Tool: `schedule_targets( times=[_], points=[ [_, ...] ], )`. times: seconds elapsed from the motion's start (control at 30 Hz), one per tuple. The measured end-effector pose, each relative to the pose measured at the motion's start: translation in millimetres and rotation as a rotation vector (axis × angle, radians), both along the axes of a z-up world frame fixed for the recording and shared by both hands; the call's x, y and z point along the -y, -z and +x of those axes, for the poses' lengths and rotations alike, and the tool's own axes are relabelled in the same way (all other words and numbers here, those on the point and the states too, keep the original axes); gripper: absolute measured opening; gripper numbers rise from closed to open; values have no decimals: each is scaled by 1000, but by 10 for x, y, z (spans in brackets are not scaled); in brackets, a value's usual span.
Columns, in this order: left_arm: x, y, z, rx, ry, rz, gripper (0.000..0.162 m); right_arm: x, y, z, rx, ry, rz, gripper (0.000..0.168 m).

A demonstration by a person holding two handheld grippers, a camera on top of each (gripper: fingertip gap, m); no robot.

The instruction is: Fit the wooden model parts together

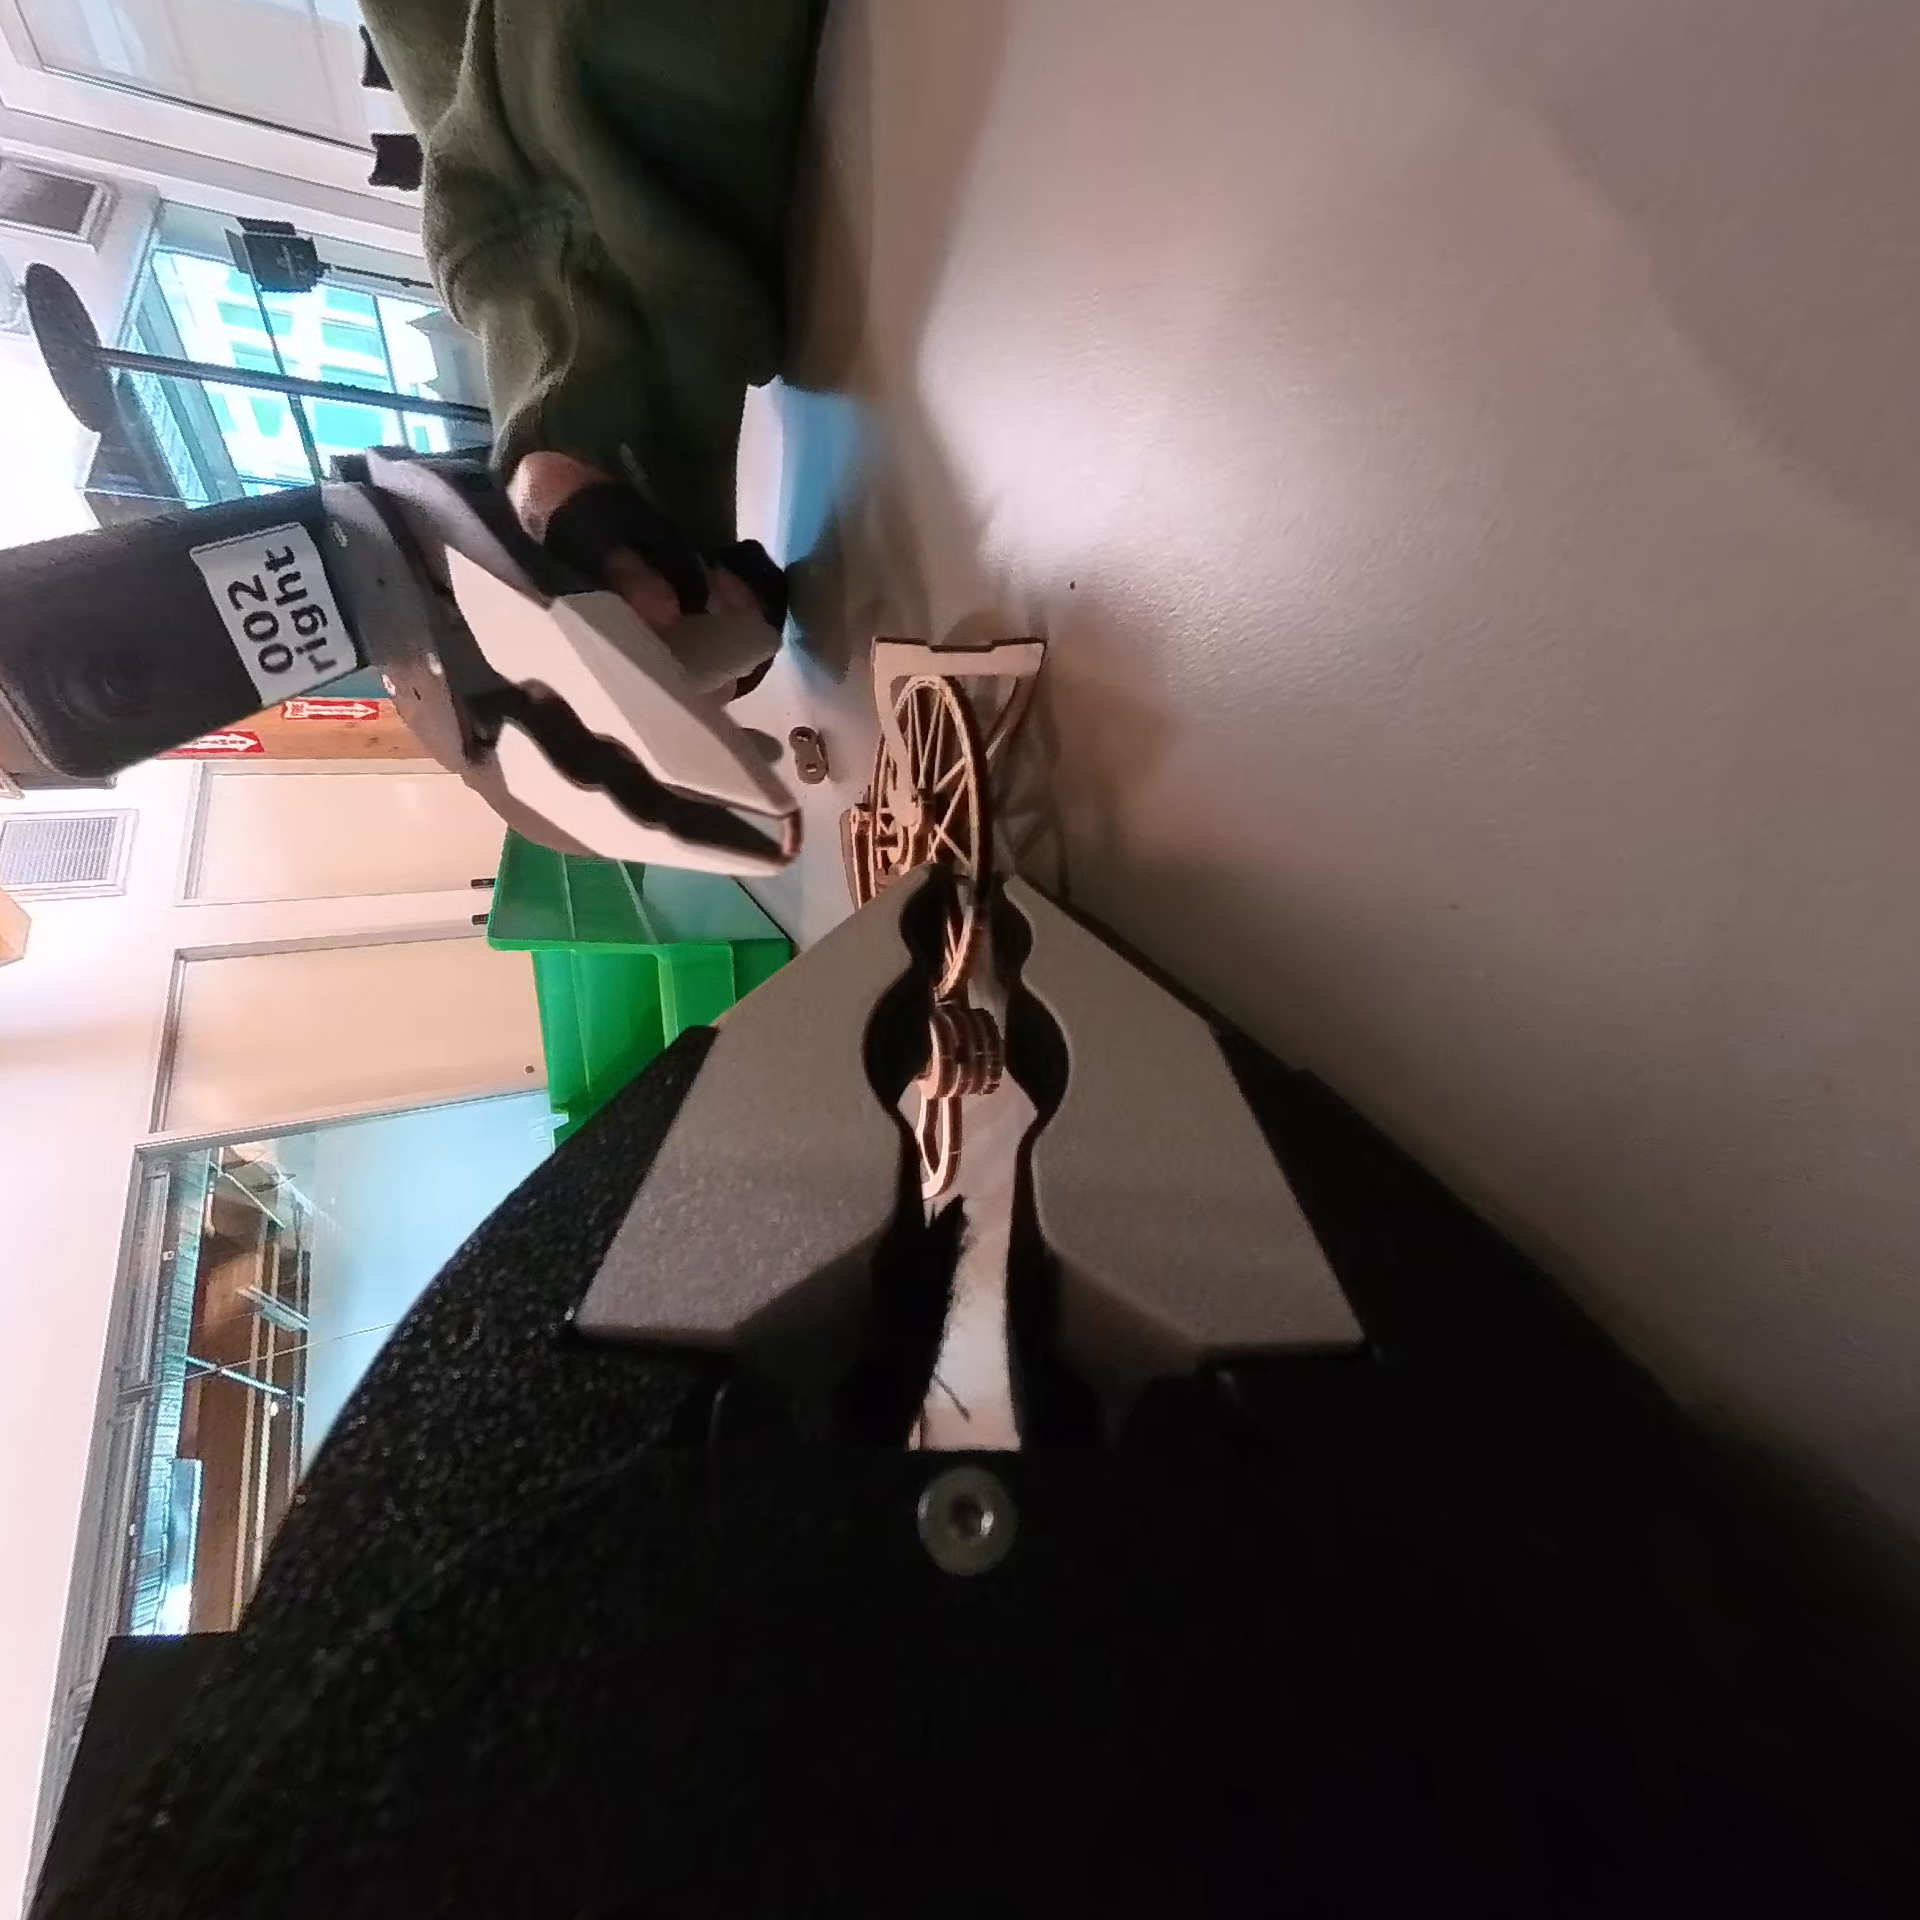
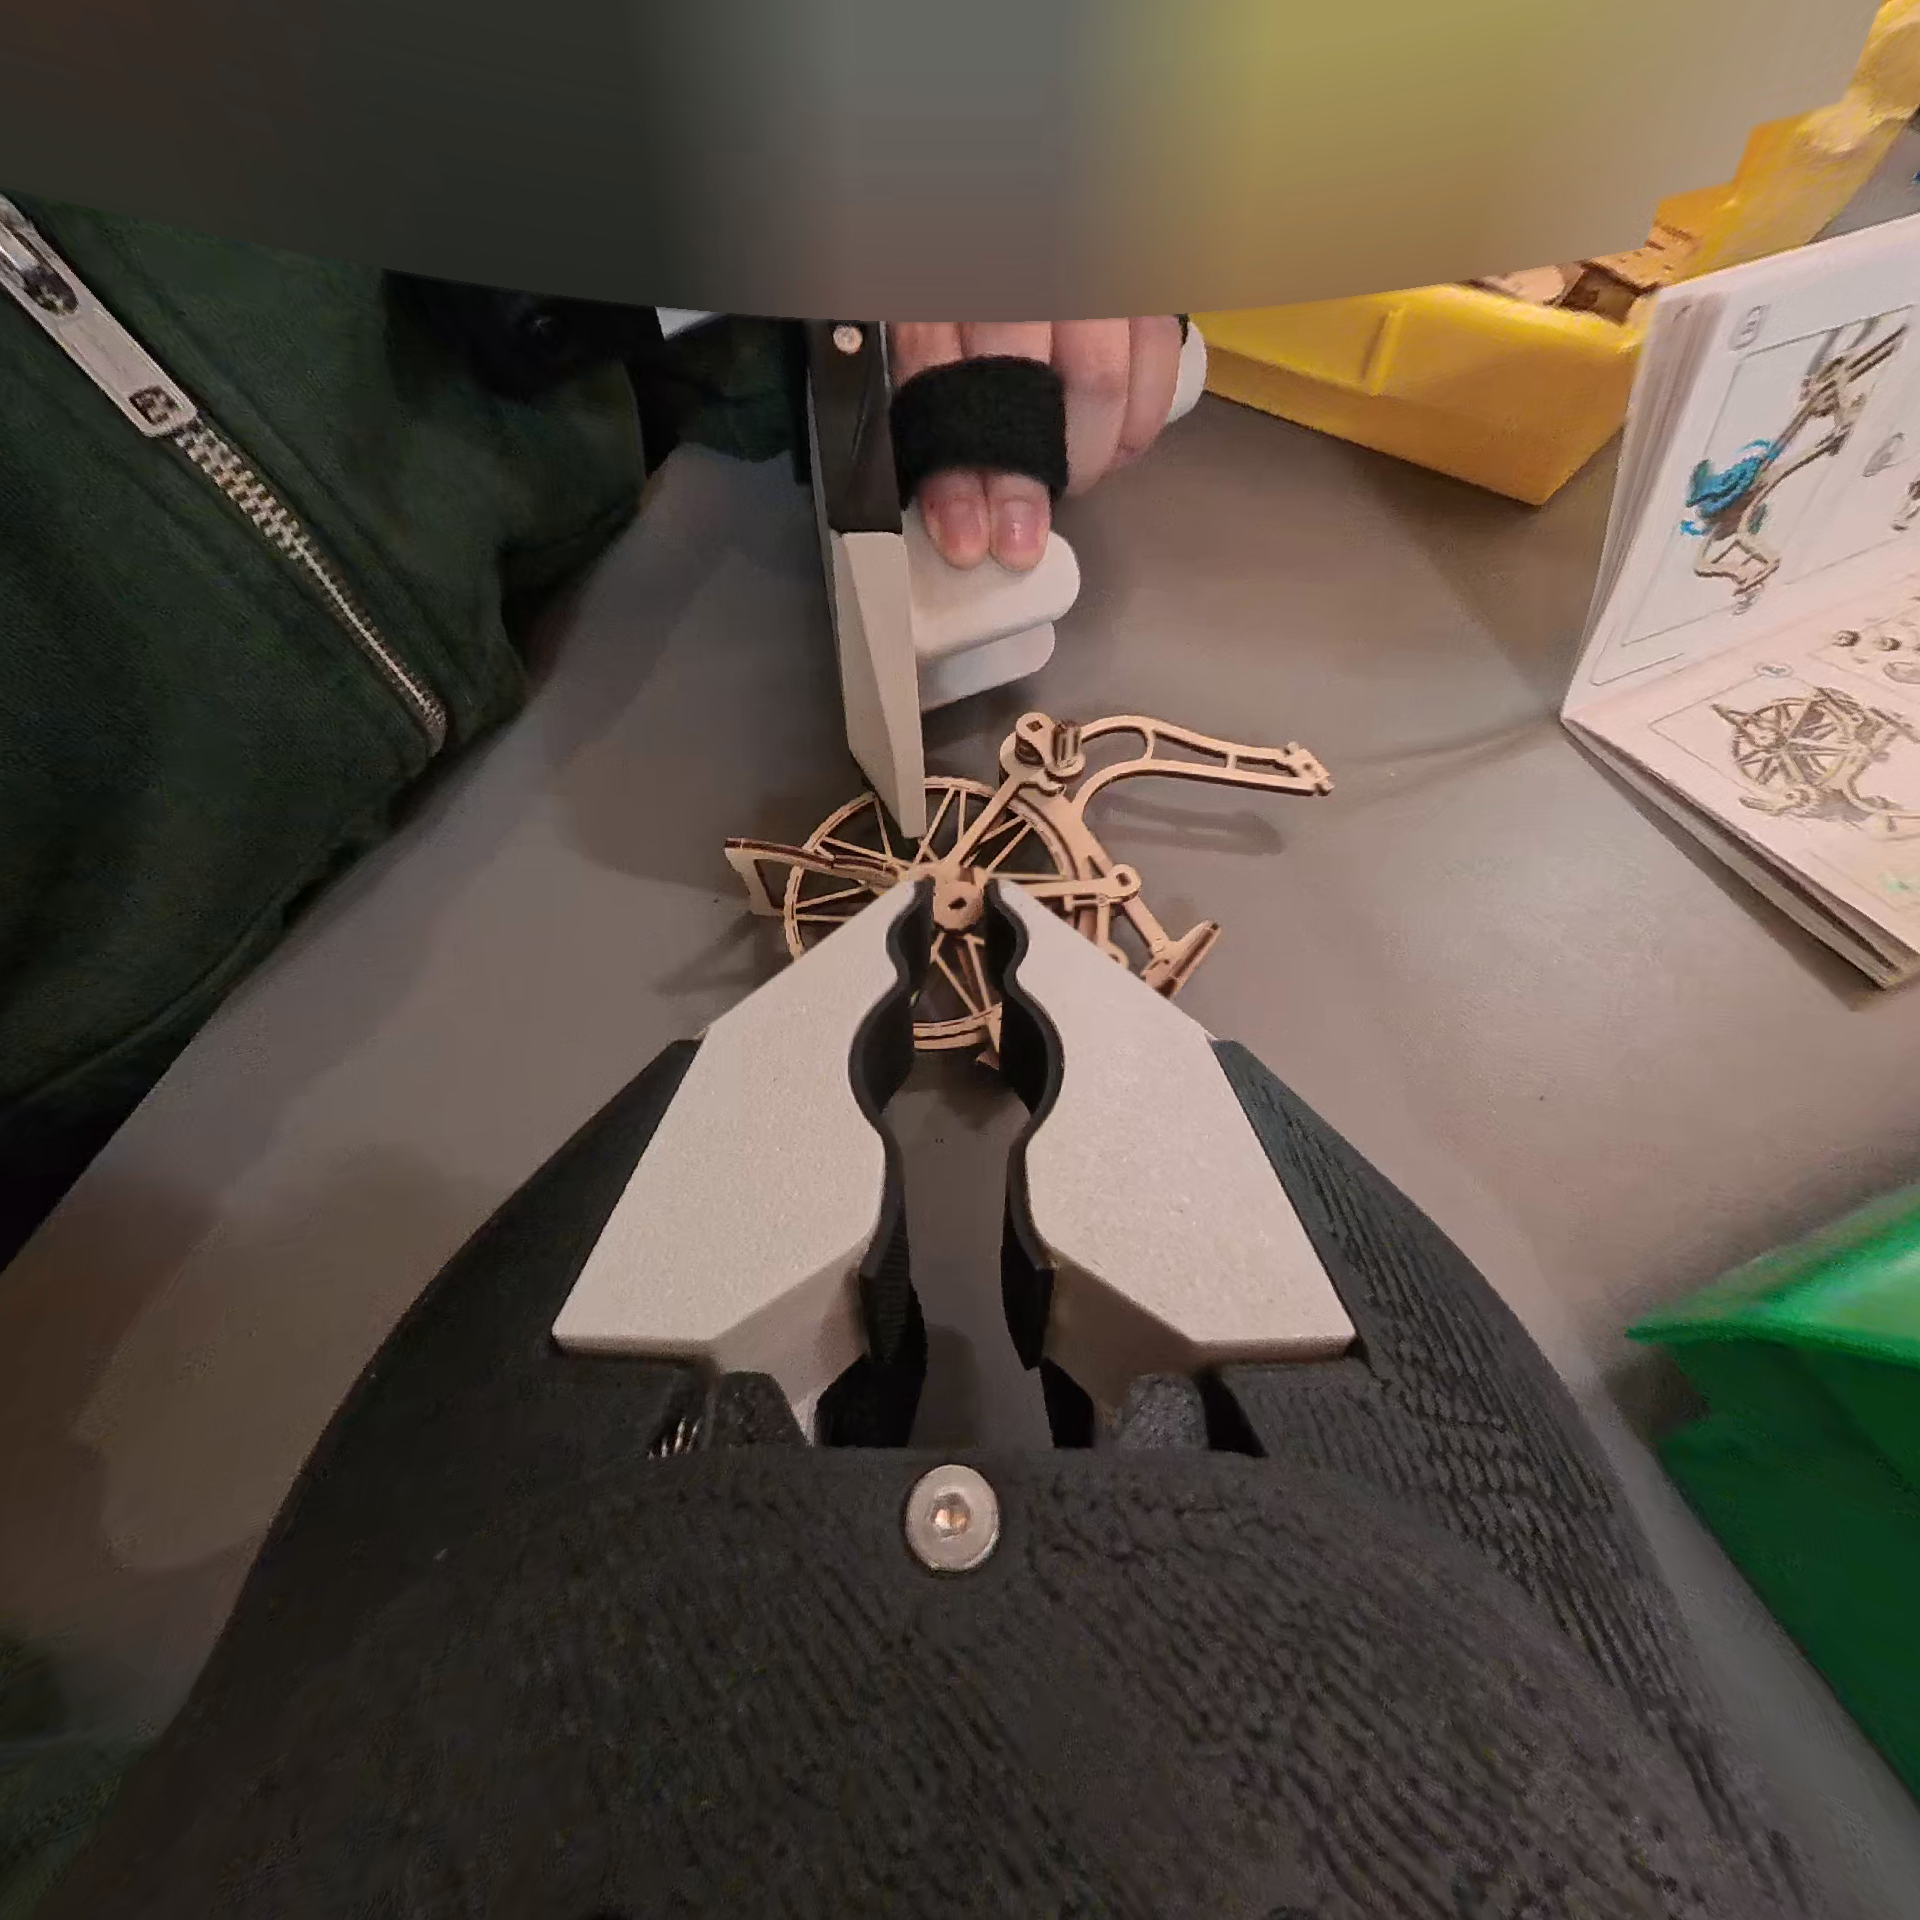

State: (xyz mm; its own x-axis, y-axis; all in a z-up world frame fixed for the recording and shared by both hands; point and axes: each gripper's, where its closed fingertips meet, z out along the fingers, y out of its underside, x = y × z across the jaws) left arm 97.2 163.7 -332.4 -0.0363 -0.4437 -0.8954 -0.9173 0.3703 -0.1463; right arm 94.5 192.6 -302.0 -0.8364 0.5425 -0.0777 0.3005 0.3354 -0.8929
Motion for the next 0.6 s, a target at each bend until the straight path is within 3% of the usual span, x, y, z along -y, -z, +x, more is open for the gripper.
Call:
schedule_targets(
  times=[0.4,0.6],
  points=[
    [17,11,8,9,-7,-3,5,56,107,-5,23,-3,73,8],
    [-22,6,-54,27,-76,-13,5,-30,105,-92,39,126,61,8]
  ],
)
